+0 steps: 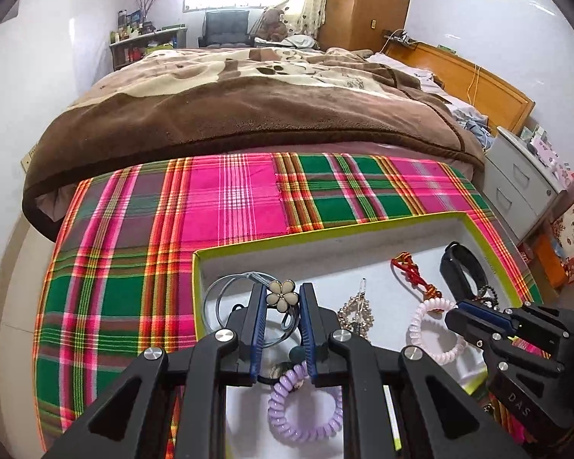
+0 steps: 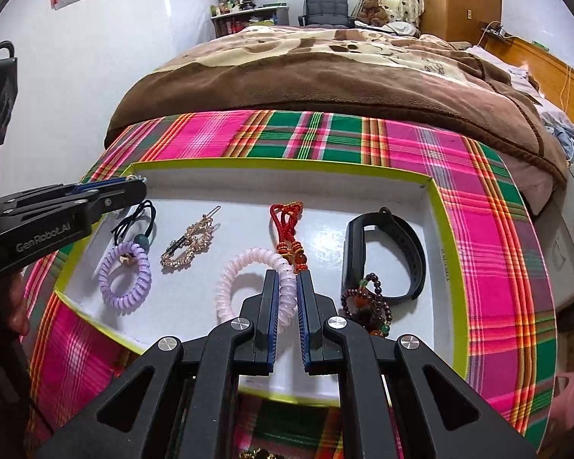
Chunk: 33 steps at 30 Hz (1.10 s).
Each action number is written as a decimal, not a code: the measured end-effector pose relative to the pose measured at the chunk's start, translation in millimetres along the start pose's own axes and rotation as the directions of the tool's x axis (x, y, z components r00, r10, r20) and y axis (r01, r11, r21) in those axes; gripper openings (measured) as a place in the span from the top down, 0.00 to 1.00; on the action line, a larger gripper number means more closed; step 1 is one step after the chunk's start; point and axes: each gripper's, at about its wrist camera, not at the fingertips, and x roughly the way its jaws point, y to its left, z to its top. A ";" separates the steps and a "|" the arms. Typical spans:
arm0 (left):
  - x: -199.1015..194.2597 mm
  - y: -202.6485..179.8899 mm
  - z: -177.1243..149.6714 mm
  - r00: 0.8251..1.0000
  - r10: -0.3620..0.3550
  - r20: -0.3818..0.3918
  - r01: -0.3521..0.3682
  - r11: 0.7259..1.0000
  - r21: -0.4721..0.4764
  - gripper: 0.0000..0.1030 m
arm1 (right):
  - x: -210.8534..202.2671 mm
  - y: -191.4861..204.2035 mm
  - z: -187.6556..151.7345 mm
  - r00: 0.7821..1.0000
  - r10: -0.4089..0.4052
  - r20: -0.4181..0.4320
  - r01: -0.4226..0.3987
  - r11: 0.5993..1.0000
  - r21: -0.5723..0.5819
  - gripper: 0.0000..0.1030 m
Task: Organize jewelry
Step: 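Carry the grey cord with the left tool while the right tool carries the white coil into the tray, then open the left tool to release the cord while the right tool releases the white coil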
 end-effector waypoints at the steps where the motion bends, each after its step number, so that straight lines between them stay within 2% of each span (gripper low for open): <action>1: 3.1 0.4 0.0 1.000 0.008 -0.007 -0.008 1.000 -0.002 0.83 | 0.3 0.5 -0.4 1.000 -0.004 0.000 0.004 1.000 -0.005 0.91; 14: 25.9 4.5 -1.6 0.999 -0.013 -0.049 0.012 0.999 -0.030 0.83 | 12.0 -0.1 -0.8 1.000 -0.019 -0.016 0.019 1.000 -0.012 0.91; 22: 24.9 4.2 -3.1 0.999 -0.013 -0.047 0.011 1.000 -0.029 0.83 | 13.4 0.4 -0.7 1.000 -0.025 -0.013 0.025 1.000 -0.013 0.90; 25: 22.7 2.1 -3.3 0.999 -0.013 -0.045 0.012 1.000 -0.026 0.79 | 11.9 0.3 -1.3 1.000 -0.026 -0.011 0.026 1.000 -0.011 0.90; 33: 12.5 -2.2 -10.0 0.999 -0.009 -0.033 0.008 1.000 -0.026 0.75 | 8.3 -0.3 -3.5 1.000 -0.027 -0.006 0.027 1.000 -0.003 0.84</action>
